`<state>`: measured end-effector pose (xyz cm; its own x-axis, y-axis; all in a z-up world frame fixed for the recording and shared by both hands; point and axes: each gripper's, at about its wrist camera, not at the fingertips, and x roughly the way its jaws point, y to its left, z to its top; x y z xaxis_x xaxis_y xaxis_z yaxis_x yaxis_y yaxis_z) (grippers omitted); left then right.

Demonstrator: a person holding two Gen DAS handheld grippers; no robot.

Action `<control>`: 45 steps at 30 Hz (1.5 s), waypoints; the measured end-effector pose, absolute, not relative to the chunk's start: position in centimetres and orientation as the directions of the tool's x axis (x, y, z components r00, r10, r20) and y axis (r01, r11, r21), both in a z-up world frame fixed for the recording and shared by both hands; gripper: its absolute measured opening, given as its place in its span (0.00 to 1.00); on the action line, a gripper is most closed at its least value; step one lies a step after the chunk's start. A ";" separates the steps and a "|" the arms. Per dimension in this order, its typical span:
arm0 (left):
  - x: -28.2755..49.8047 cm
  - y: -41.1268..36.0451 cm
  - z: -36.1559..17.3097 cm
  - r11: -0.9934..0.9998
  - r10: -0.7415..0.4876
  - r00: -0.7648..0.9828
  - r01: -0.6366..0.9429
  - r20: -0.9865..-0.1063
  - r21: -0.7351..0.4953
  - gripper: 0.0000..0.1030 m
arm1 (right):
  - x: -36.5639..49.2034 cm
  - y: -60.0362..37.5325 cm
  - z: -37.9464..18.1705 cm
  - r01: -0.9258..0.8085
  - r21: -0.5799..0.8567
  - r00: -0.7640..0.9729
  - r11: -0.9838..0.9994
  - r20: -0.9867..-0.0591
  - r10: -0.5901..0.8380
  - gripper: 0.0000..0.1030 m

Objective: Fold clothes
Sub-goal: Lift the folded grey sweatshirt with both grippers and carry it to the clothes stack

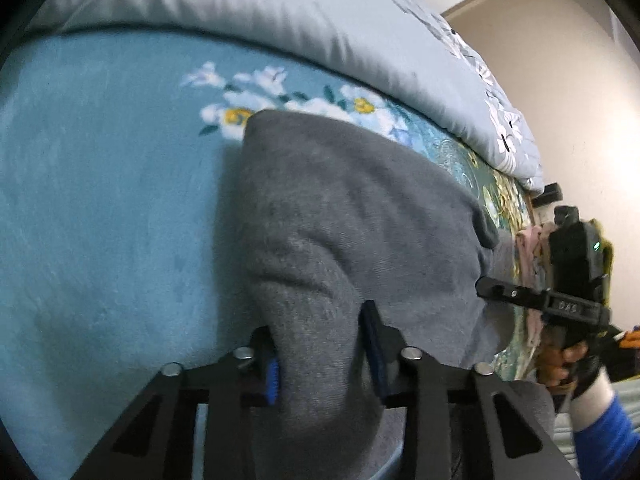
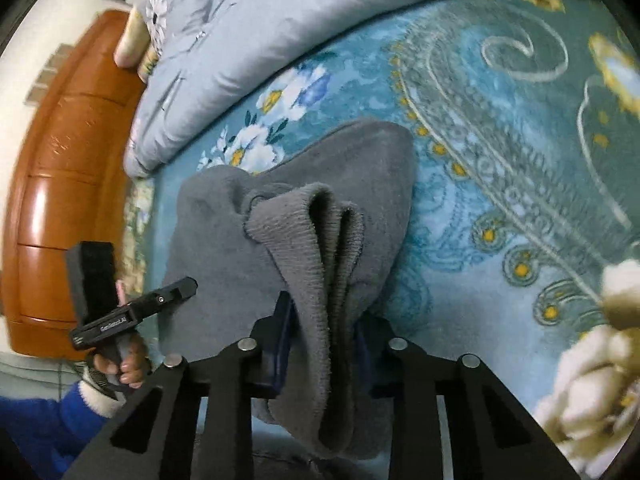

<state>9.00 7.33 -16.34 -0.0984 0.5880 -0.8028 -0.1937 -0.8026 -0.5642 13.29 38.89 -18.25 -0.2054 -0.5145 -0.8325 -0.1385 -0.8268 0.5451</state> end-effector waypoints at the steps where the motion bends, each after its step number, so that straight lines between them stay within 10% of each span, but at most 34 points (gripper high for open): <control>1: 9.0 7.3 -15.9 -0.803 0.587 -0.105 -0.203 -0.803 -0.560 0.27 | 13.1 38.6 -17.7 -0.137 0.523 -0.199 -0.841 -0.847 -0.493 0.26; 22: 9.1 12.2 3.9 -0.621 0.757 -0.218 -0.531 -0.615 -0.576 0.24 | 21.7 41.1 5.1 -0.135 0.401 -0.531 -0.906 -0.801 -0.275 0.24; 45: 16.1 58.5 23.6 -0.060 0.781 0.281 -0.855 -0.558 -0.515 0.24 | 46.1 70.4 21.5 -0.575 0.422 -0.717 -0.701 -0.673 0.182 0.24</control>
<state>16.08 58.55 23.65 0.2814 0.7807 -0.5579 -0.8548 -0.0603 -0.5154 46.14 70.35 21.52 -0.7171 0.1824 -0.6727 -0.5746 -0.7010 0.4224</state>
